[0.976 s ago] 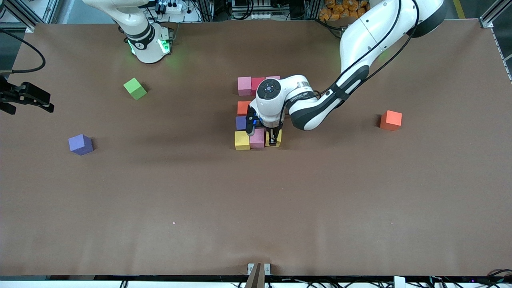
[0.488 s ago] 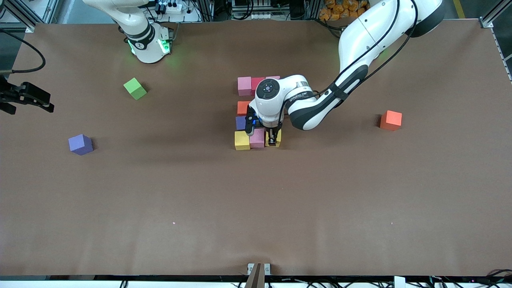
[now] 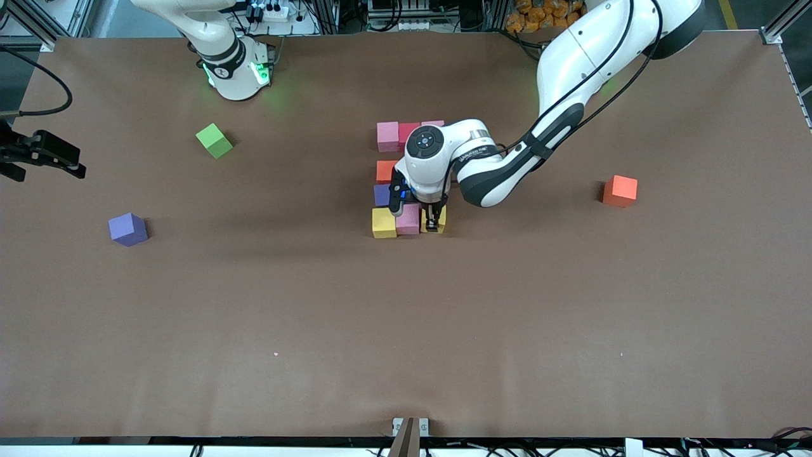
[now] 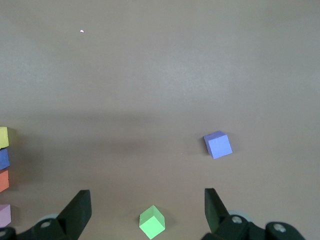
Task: Form number 2 with 11 blocks
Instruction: 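Lower the yellow cube beside the pink cube with the left gripper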
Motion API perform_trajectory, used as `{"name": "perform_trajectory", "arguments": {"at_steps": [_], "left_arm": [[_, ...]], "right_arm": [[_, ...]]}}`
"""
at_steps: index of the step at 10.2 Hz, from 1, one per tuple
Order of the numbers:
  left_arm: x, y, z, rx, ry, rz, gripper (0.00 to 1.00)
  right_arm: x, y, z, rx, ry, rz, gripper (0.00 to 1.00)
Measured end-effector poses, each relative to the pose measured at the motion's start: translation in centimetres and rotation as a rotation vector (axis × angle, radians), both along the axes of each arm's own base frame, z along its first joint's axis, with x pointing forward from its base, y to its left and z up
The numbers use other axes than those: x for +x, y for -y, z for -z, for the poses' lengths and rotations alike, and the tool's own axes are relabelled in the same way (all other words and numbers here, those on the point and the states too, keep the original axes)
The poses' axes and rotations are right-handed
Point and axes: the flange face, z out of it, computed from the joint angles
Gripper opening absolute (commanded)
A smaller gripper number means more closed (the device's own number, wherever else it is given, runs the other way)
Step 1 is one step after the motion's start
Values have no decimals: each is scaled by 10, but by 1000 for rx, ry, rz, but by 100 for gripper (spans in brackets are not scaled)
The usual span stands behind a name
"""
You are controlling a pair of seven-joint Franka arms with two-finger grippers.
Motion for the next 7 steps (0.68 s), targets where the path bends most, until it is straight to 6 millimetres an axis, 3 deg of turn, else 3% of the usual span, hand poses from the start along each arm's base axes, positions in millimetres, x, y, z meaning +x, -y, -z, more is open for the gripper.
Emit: {"name": "perform_trajectory", "arguments": {"at_steps": [7], "left_arm": [[3,-1,0,0,-2,-11,42]], "right_arm": [[0,0,0,0,0,0,100]]}}
